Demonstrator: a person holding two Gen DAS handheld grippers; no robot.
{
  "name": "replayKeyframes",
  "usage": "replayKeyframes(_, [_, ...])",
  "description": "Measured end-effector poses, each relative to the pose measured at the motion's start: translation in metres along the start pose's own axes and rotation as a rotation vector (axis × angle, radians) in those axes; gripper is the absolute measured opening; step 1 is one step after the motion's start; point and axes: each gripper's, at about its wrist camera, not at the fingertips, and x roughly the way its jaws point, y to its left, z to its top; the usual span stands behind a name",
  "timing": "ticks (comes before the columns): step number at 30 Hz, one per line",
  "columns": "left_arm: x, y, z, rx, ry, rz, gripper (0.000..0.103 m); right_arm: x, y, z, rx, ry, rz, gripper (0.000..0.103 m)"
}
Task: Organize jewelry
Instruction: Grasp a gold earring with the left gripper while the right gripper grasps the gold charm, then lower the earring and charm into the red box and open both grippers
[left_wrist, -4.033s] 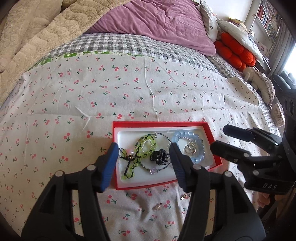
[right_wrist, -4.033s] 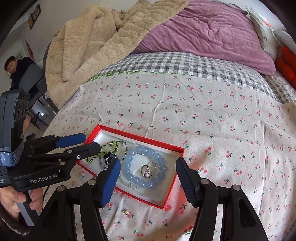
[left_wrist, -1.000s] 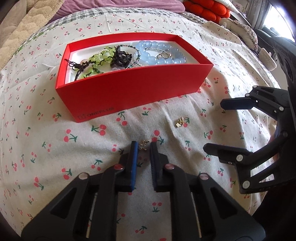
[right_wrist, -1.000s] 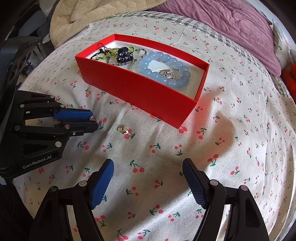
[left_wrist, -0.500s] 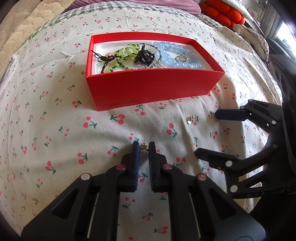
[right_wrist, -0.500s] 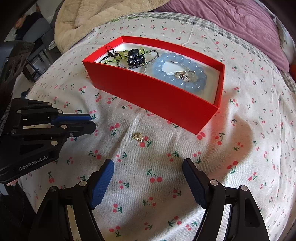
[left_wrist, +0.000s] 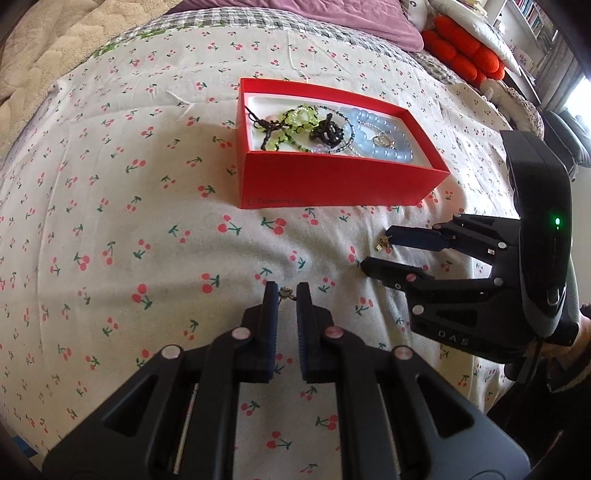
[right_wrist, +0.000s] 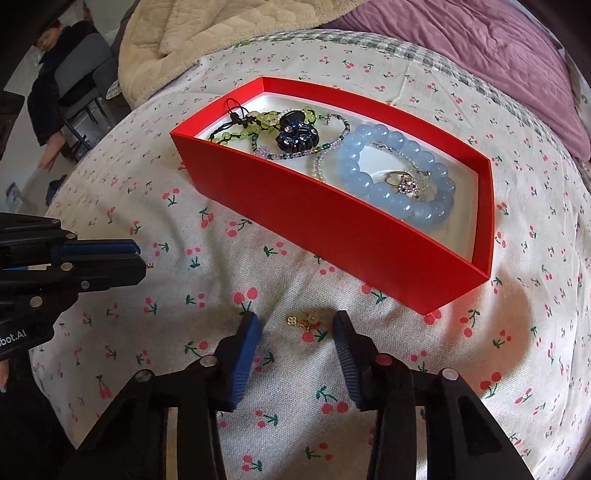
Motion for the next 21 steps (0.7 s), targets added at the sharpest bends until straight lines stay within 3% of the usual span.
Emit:
replayKeyframes(7, [-0.006, 0.002, -0.001, -0.01, -0.003, 0.007, 0.011, 0.004, -0.006, 0.008, 0.04, 0.013, 0.029, 0.013])
replayKeyframes(21, [-0.013, -0.002, -0.002, -0.009, -0.023, 0.009, 0.011, -0.007, -0.016, 0.007, 0.098, 0.026, 0.05, 0.01])
